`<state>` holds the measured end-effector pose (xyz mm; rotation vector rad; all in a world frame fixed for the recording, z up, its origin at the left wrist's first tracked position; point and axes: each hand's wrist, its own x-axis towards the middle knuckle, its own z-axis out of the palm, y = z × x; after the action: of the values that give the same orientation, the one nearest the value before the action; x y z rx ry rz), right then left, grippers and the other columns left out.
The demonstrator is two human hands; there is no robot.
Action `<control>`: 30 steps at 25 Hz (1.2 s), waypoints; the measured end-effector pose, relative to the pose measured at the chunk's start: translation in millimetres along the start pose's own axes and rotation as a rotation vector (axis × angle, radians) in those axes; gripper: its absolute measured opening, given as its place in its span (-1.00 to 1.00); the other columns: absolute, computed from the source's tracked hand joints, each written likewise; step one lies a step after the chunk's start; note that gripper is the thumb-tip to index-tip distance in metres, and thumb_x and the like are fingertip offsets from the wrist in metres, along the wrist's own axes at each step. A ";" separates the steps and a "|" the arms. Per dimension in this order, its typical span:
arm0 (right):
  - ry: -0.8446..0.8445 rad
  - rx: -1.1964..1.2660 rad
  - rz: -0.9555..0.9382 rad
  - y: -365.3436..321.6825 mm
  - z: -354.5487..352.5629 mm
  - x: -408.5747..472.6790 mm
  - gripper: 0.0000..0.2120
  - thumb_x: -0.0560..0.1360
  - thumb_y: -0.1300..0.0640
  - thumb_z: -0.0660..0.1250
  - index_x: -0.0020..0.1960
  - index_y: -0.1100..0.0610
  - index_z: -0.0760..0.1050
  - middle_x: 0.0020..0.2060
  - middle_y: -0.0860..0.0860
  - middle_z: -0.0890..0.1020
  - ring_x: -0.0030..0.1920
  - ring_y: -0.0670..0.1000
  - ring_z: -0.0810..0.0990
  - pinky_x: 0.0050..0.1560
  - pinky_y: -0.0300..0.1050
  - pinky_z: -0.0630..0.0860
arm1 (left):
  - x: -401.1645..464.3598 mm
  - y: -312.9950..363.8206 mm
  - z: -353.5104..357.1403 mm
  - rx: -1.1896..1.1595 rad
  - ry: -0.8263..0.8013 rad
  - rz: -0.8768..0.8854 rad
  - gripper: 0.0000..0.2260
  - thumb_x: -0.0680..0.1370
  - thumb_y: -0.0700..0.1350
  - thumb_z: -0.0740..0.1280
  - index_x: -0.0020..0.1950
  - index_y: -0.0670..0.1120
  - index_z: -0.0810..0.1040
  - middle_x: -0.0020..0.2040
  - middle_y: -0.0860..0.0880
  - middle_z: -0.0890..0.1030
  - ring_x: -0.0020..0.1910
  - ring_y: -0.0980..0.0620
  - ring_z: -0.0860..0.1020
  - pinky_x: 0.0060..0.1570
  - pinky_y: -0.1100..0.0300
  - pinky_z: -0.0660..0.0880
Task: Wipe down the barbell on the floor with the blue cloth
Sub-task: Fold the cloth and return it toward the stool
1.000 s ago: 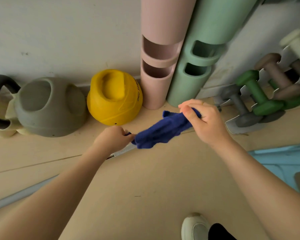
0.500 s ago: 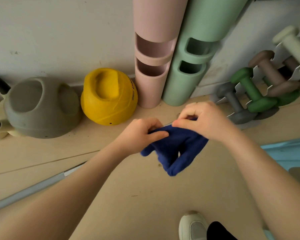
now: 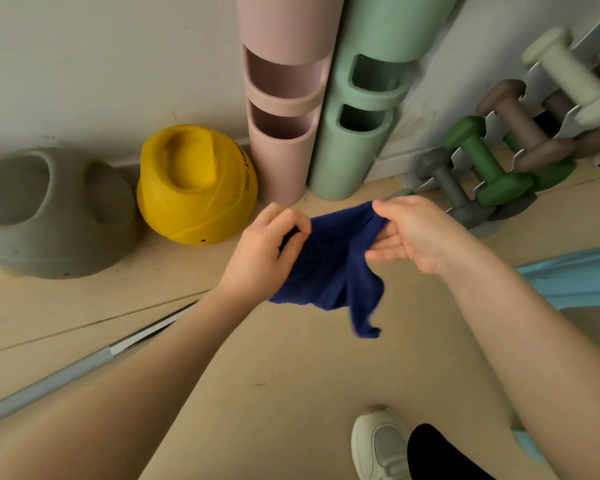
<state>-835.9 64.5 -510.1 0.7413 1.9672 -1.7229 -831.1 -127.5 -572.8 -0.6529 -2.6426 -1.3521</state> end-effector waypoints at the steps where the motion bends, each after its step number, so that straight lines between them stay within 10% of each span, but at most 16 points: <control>1: 0.009 0.127 0.002 -1.5 4.5 -1.3 -0.83 0.60 0.17 0.12 0.06 0.26 0.40 -0.26 0.22 0.55 -0.47 0.03 0.62 -0.52 -0.21 0.58 | 1.2 6.6 6.6 -0.068 -0.007 -0.011 -0.94 0.48 -0.16 0.28 -0.11 -0.11 0.54 -0.17 0.14 0.40 -0.20 0.26 0.39 -0.09 0.59 0.29; 5: -0.082 0.358 0.005 -5.4 16.2 -12.2 -0.73 0.59 0.24 0.07 -0.15 0.32 0.47 -0.43 0.20 0.62 -0.49 0.04 0.64 -0.46 -0.26 0.59 | -2.2 16.8 26.7 -0.108 -0.124 -0.232 -0.65 0.36 0.12 0.40 -0.10 -0.15 0.54 -0.10 0.03 0.42 -0.17 0.25 0.42 -0.14 0.55 0.31; 11: -0.133 0.138 -0.011 -7.2 23.2 -22.2 -0.78 0.57 0.12 0.15 -0.15 0.17 0.49 -0.32 0.15 0.65 -0.39 0.02 0.66 -0.51 -0.30 0.51 | -2.7 -0.9 27.9 0.146 -0.004 -0.104 -0.83 0.33 -0.18 0.40 -0.21 -0.29 0.57 -0.09 -0.21 0.52 -0.19 -0.17 0.54 -0.23 0.17 0.46; 16: 0.405 -0.475 -0.358 11.4 -11.6 12.5 -0.77 0.44 0.13 0.33 -0.34 0.01 0.34 -0.51 -0.02 0.49 -0.49 -0.06 0.46 -0.40 -0.18 0.35 | 10.0 -6.6 10.7 -0.108 -0.393 -0.111 -0.87 0.51 -0.15 0.30 -0.05 -0.15 0.62 -0.09 0.10 0.52 -0.19 0.30 0.48 -0.16 0.54 0.36; 20: 0.394 -0.547 -0.247 28.2 -36.9 35.6 -0.75 0.39 0.17 0.36 -0.37 0.02 0.32 -0.52 -0.01 0.55 -0.44 0.00 0.57 -0.24 -0.05 0.52 | 44.2 0.7 23.6 -0.173 -0.654 -0.396 -0.84 0.56 -0.28 0.18 0.02 -0.23 0.54 -0.19 -0.05 0.54 -0.21 0.04 0.46 -0.12 0.16 0.42; 24: 0.292 -0.797 -0.076 15.2 -66.4 5.3 -0.81 0.38 0.25 0.29 -0.27 0.03 0.32 -0.52 -0.04 0.54 -0.41 0.05 0.51 -0.32 -0.14 0.41 | 70.1 41.6 23.5 0.158 -0.840 -0.297 -0.87 0.54 -0.26 0.15 -0.09 -0.23 0.48 -0.18 -0.15 0.52 -0.18 -0.08 0.48 -0.13 0.09 0.42; 30: 0.363 0.088 0.080 -30.2 -124.6 -110.4 -0.67 0.47 0.40 0.10 0.08 0.15 0.52 -0.35 0.13 0.57 -0.55 -0.12 0.52 -0.52 -0.31 0.44 | 95.3 167.3 -2.8 -0.050 -0.818 -0.148 -0.69 0.43 -0.31 0.11 0.06 -0.04 0.47 -0.18 -0.03 0.56 -0.31 0.03 0.55 -0.29 0.19 0.46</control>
<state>-766.1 172.1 -399.8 1.2207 2.0639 -1.7313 -847.5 -12.6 -419.1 -1.2647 -3.3257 -1.4053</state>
